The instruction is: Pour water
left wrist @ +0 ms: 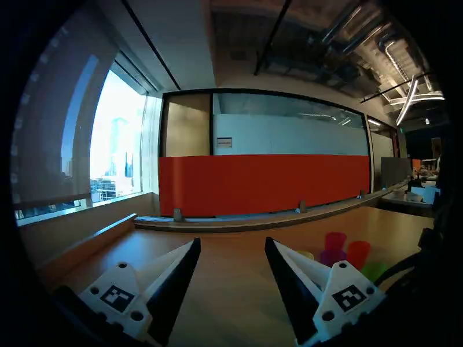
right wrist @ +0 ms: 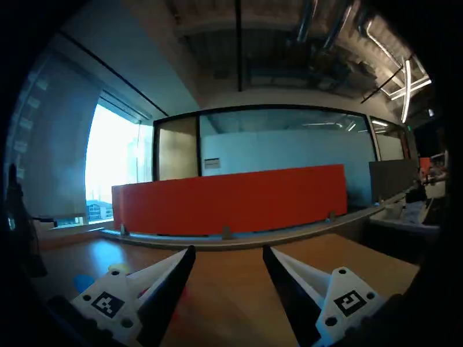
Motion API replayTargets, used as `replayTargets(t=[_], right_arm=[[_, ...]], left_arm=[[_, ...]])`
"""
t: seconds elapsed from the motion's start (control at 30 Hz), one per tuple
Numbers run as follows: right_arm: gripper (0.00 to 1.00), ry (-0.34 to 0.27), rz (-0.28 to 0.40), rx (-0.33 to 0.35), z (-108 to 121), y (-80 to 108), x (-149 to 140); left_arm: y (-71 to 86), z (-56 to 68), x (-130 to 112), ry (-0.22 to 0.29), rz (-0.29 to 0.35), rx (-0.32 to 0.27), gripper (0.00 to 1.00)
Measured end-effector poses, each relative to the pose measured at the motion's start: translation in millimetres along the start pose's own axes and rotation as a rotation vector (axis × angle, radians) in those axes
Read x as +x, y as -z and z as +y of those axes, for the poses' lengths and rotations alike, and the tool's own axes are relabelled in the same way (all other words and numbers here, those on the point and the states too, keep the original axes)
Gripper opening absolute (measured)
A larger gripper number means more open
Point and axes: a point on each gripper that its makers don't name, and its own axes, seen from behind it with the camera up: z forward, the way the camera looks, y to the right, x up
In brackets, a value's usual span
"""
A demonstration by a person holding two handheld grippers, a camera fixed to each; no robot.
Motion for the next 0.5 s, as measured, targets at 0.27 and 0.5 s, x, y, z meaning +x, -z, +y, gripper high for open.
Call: replayTargets(t=[0.27,0.5], right_arm=[[0.9,0.03,-0.036,0.0,-9.3,0.3,-14.2],[0.9,0.029,-0.049,0.015,-20.9,-1.0,-19.0]], left_arm=[[0.8,-1.9,-11.0,0.0,-0.007,0.026,0.81],[2.3,-1.8,-32.8,-0.014,-0.03,0.043,0.81]])
